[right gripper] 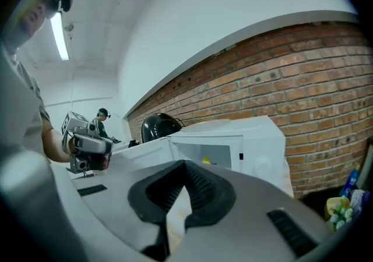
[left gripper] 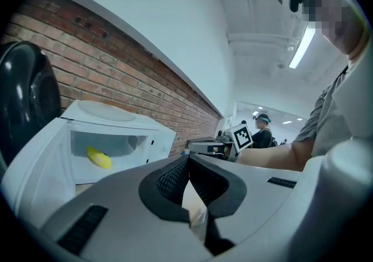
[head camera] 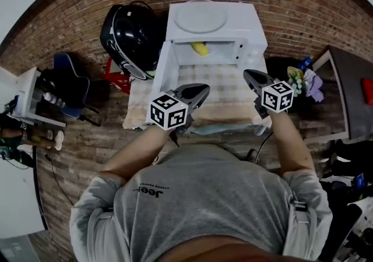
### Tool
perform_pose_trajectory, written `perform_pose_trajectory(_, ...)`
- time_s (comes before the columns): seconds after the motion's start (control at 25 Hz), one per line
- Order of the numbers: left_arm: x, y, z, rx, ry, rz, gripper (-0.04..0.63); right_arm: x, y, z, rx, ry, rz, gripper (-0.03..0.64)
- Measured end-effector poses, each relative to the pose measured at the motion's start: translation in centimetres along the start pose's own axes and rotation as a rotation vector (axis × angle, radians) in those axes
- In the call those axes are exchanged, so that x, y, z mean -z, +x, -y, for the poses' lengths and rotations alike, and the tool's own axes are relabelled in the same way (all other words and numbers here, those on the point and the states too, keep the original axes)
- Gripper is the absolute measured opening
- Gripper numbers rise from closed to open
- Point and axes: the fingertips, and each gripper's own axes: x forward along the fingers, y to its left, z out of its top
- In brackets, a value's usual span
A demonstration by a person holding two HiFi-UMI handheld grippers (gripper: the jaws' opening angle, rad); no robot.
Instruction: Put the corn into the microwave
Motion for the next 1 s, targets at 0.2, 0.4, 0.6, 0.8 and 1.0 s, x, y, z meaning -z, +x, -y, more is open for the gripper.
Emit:
perform_pose_trajectory(0.2, -0.8, 3.0, 1.2, -0.017, 0.001, -0.012, 0.018, 0.0, -4.4, 1.9, 0.01, 0.001, 0.021, 0.018)
perform_pose_trajectory(0.4, 0.3, 7.4, 4.0, -0.117, -0.098, 0.027, 0.018, 0.7, -9.2, 5.4, -0.064, -0.032, -0.002, 0.018)
perform_pose_trajectory(0.6, -0.7, 8.6, 7.3, -0.202, -0.122, 0.055, 0.018, 1.0, -11.8, 6.2, -0.148, -0.037, -0.029, 0.018)
perform_pose_trajectory(0.8, -2.7, 7.2, 8.6, -0.255, -0.082, 0.087, 0.018, -0.2, -12.3, 5.1, -0.204, -0.034, -0.021, 0.018)
perform_pose_trajectory(1.0, -4.7, 3.9, 8.4, -0.247, -0.052, 0.132, 0.018, -1.6, -12.1, 2.9, -0.215, 0.001, -0.003, 0.018)
